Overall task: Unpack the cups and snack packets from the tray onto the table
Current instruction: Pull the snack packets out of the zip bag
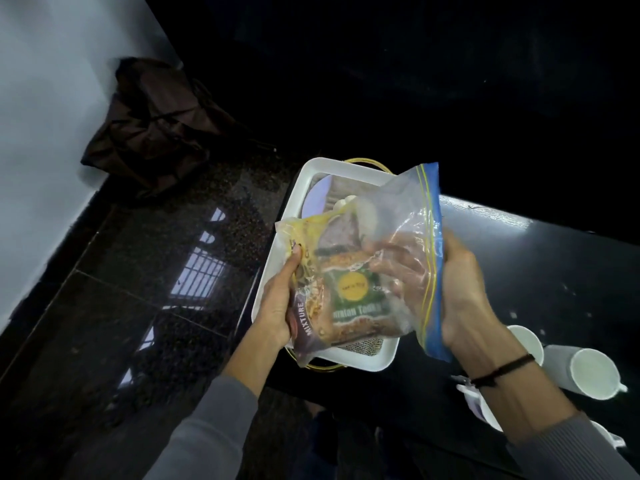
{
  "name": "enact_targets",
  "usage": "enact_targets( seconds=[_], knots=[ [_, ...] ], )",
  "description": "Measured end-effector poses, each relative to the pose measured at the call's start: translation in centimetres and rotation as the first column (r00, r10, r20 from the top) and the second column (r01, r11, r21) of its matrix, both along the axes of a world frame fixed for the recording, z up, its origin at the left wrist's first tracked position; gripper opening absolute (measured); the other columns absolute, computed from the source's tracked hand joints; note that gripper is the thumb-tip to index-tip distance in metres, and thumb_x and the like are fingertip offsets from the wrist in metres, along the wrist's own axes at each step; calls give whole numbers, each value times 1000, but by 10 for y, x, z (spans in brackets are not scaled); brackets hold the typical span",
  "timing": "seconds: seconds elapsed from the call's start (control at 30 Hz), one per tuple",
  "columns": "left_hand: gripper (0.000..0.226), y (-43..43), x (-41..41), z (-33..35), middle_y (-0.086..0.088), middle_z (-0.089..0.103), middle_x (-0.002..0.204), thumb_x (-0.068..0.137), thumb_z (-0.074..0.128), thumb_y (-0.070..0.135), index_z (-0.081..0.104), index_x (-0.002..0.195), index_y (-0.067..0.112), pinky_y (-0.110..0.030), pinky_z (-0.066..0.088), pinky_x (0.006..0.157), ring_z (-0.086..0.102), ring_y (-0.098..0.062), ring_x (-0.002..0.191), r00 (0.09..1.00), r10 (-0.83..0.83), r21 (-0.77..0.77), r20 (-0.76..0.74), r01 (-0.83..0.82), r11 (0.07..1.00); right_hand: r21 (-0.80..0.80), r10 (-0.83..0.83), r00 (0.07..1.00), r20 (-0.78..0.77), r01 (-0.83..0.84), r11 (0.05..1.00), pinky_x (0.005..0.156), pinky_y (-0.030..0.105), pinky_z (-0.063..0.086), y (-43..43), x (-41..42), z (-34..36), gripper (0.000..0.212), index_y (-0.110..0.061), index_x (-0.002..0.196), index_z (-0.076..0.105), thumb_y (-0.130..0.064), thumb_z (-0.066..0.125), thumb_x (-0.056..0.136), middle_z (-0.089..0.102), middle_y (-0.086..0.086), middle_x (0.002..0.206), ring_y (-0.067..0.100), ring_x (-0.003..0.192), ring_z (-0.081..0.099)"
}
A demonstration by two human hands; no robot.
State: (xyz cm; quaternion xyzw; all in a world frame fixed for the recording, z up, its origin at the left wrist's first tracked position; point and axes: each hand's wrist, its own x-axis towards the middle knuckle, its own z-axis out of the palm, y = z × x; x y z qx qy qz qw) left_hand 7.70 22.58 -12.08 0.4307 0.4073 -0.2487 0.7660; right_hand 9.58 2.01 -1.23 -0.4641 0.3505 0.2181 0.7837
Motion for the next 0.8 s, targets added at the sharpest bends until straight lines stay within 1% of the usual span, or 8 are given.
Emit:
enact_targets(
  seconds=[0.1,0.2,0.33,0.37,0.43,0.5,0.7,0.8],
  knots=[
    [57,2,0,7,-22,76,111,74,82,53,79,109,7,-58,59,88,74,-41,100,994,110,122,1,-110,986,-63,77,996,-47,-80,995,51,25,58,4,2,-7,19,-5,79,71,-7,60,95,72,10,73,18,57,69],
    [53,6,-3,8,-22,78,100,77,84,46,76,105,3,-49,65,72,77,-35,81,982,187,233,36,-191,954,12,149,967,-208,-150,989,58,23,44,8,1,-12,30,-9,76,58,-7,48,104,48,18,70,27,56,52],
    [31,5,-9,4,-14,79,84,80,84,41,78,85,11,-42,64,63,77,-28,71,972,198,299,128,-228,927,-215,368,909,-198,-406,888,43,20,40,16,-7,-28,40,0,69,44,1,36,108,36,11,52,16,36,42],
    [32,4,-10,4,-15,80,88,81,84,42,78,89,11,-45,65,71,77,-31,78,971,196,311,140,-231,922,-276,450,874,-183,-485,830,51,24,46,18,-10,-29,37,13,74,47,5,35,108,40,21,54,25,44,47],
    [35,4,-14,4,-19,79,98,82,83,42,78,96,10,-49,63,81,76,-35,88,971,185,326,152,-225,918,-389,556,816,-161,-570,724,87,46,54,19,-15,-31,24,32,109,49,9,39,105,52,49,94,56,86,57],
    [30,6,-16,1,-17,80,93,82,83,40,78,90,12,-42,64,74,77,-29,79,972,179,336,154,-222,915,-543,582,794,-177,-571,615,104,52,45,13,-19,-31,30,19,131,50,8,43,104,56,40,131,48,116,58],
    [27,24,-18,-6,-5,78,69,80,85,38,76,75,12,-32,61,55,75,-19,59,966,232,387,112,-257,885,-782,548,832,-82,-395,483,65,32,51,-4,-10,-30,20,-14,108,53,-32,57,100,69,10,97,17,79,65],
    [31,31,-20,-8,-4,79,72,79,85,41,78,81,11,-31,59,55,75,-19,60,965,244,409,97,-262,874,-845,432,901,30,-208,492,49,17,45,-11,-7,-28,46,-30,111,49,-47,80,81,66,-15,84,-3,67,67]
  ],
)
